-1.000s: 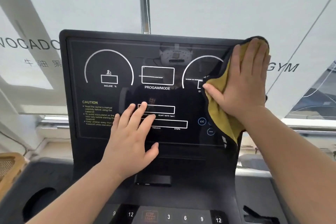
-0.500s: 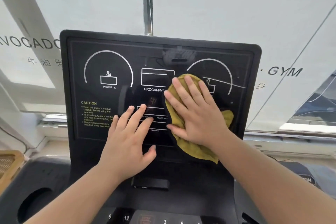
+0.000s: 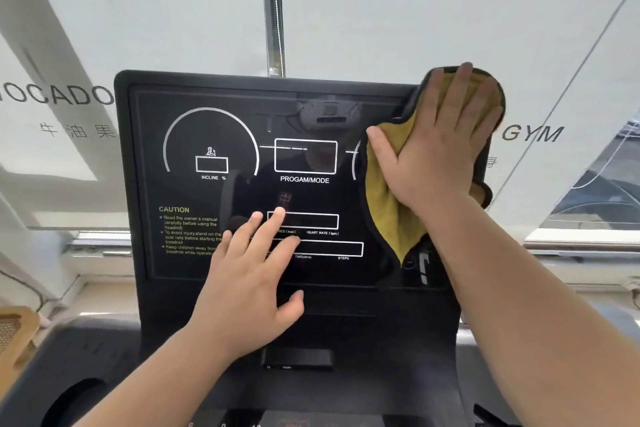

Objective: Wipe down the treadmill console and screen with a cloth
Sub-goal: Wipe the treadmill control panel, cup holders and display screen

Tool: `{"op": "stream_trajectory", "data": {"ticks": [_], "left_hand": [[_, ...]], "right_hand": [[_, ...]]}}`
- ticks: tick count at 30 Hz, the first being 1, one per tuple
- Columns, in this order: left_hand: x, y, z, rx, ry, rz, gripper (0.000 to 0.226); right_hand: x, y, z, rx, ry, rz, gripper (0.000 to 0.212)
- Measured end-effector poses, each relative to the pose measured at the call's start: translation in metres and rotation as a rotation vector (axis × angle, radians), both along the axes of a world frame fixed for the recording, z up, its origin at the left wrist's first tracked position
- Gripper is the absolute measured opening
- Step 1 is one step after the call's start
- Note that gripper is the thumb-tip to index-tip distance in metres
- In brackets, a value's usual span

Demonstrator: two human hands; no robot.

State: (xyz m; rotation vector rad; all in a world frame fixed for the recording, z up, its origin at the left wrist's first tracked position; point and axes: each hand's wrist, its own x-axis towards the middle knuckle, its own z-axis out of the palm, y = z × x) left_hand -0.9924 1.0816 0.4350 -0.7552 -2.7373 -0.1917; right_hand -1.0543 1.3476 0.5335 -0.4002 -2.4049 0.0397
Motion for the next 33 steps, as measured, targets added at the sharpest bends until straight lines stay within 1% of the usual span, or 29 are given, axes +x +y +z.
{"op": "stream_trajectory", "data": {"ticks": [4,7,10,13,16,18,20,21,26,29,33], "left_hand": [[-0.001,0.001,0.0,-0.002,0.003,0.021,0.072],[0.002,0.007,-0.005,0.001,0.016,0.055,0.078],[0.002,0.012,-0.009,0.002,0.033,0.079,0.081],[0.002,0.013,-0.012,0.003,0.045,0.085,0.08],[0.001,0.012,-0.013,-0.005,0.058,0.084,0.079],[0.001,0.011,-0.013,-0.015,0.062,0.083,0.079],[0.002,0.01,-0.012,-0.013,0.061,0.082,0.079],[0.003,0.01,-0.011,-0.008,0.06,0.08,0.079],[0.002,0.001,-0.002,0.061,0.07,0.034,0.076],[-0.001,-0.013,0.001,0.094,0.105,0.051,0.072],[-0.007,-0.039,-0.005,0.149,0.146,0.133,0.069]], "right_hand": [[-0.014,-0.046,0.001,0.149,-0.021,0.136,0.104],[-0.007,-0.06,-0.019,0.251,-0.039,0.247,0.1],[0.016,-0.041,-0.052,0.385,-0.059,0.375,0.092],[0.039,0.0,-0.078,0.438,-0.016,0.424,0.087],[0.045,0.041,-0.077,0.366,0.04,0.331,0.087],[0.039,0.058,-0.063,0.245,0.058,0.254,0.088],[0.03,0.06,-0.046,0.121,0.056,0.186,0.089],[0.025,0.056,-0.038,0.089,0.057,0.153,0.092],[0.005,0.017,-0.016,0.068,0.028,0.058,0.111],[-0.004,-0.007,-0.008,0.087,0.014,0.053,0.115],[-0.014,-0.036,-0.003,0.114,0.008,0.084,0.115]]}}
